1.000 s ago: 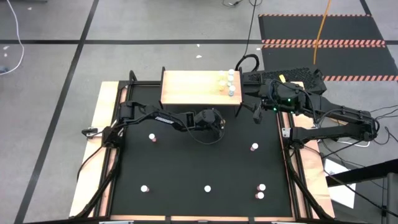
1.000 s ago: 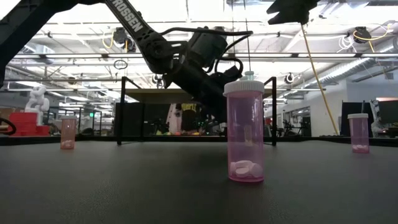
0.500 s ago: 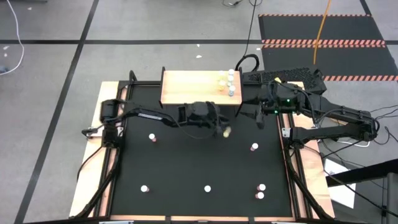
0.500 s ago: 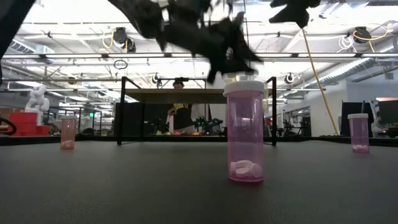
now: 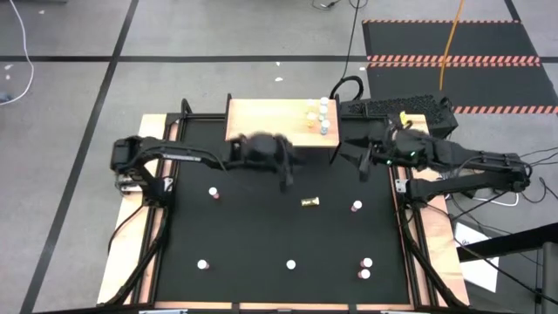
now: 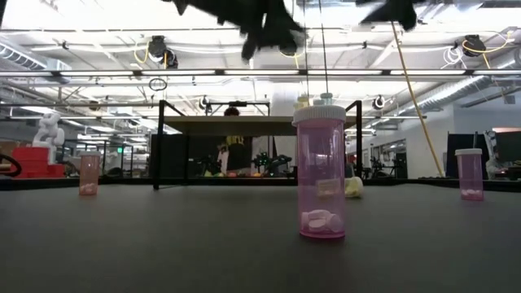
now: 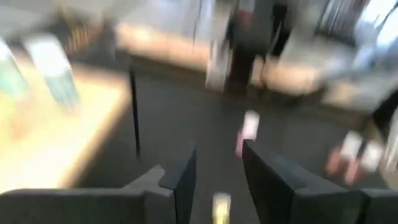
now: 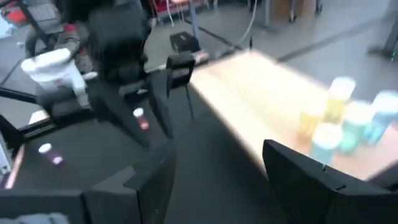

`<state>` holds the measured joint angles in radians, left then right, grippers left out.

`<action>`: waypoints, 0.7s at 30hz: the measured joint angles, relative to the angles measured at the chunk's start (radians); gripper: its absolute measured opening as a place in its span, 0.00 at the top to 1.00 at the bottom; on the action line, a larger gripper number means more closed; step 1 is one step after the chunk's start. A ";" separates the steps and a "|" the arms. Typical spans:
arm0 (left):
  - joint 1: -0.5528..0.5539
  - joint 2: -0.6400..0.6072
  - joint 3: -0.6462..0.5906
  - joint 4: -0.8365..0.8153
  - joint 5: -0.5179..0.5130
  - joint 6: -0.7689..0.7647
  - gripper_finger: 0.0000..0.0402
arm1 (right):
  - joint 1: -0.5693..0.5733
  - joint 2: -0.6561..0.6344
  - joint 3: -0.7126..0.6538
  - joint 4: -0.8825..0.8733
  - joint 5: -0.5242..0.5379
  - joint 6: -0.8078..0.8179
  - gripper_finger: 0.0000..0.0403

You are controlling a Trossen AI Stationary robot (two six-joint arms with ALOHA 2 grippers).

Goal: Pick and place medicine bottles onto shelf by color
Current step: Put the yellow pill bottle on the shelf aligned with the other yellow pill bottles

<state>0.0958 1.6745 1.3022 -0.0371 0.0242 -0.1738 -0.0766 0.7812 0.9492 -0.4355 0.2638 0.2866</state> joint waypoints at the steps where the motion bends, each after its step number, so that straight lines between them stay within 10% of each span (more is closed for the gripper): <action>1: -0.010 0.030 0.000 -0.047 -0.005 0.011 0.67 | 0.007 -0.010 -0.038 0.021 -0.002 0.041 0.42; 10: -0.080 0.326 -0.002 0.040 0.121 0.004 0.49 | 0.140 -0.037 -0.355 0.302 0.008 0.421 0.42; 16: -0.088 0.412 -0.002 0.051 0.055 -0.029 0.27 | 0.222 -0.033 -0.375 0.314 0.103 0.504 0.42; 21: -0.088 0.446 -0.001 0.073 0.008 0.019 0.29 | 0.245 -0.035 -0.375 0.313 0.129 0.528 0.42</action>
<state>0.0078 2.1204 1.3010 0.0363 0.0326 -0.1549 0.1679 0.7464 0.5743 -0.1225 0.3931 0.8149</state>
